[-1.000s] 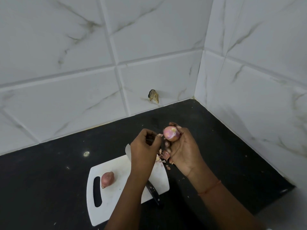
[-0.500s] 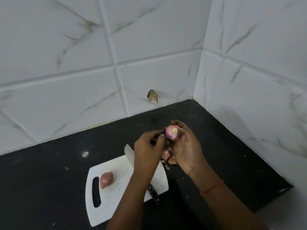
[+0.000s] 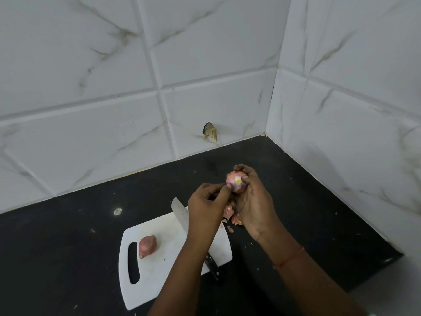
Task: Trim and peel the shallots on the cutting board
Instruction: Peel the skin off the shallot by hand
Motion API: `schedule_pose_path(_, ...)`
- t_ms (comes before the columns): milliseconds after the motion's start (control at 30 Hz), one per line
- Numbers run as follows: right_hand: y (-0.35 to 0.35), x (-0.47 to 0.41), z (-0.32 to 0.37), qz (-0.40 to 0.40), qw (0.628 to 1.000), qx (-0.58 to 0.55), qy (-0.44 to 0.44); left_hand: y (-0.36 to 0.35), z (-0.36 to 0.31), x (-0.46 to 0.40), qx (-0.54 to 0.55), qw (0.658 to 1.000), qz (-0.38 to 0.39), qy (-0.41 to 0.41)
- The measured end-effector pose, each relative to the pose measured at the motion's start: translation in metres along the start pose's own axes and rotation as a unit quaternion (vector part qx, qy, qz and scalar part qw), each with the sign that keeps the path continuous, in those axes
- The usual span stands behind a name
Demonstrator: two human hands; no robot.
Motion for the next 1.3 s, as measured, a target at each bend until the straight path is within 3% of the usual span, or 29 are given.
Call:
schedule_pose_path(467,-0.005,0.004,-0.008,-0.018,0.995,-0.090,-0.039,0.012,-0.003,0.003,0.001,0.999,-0.046,-0.029)
schedule_pose_path(700,-0.004,0.008,-0.006,-0.017,0.995,-0.091,-0.042,0.008,-0.006,0.005,0.057,0.998,-0.007,-0.002)
schedule_pose_path(867,-0.002,0.009,-0.008,-0.028,0.993,-0.099,-0.057,0.000,-0.010,0.006,0.036,0.999,0.023,-0.032)
schedule_pose_path(1300,-0.001,0.006,-0.006,-0.022,0.968,-0.228,-0.105,0.008,0.003,-0.006,0.018,1.000,-0.014,-0.016)
Point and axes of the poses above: each hand's wrist, its own x-axis away from the middle knuckle, its own y-axis out of the back of the hand, z = x × y, the point moved 10 cm from there along -x, towards the middle knuckle, and after that the axes turned 12 degrees about -x, right-handed, at the moved point
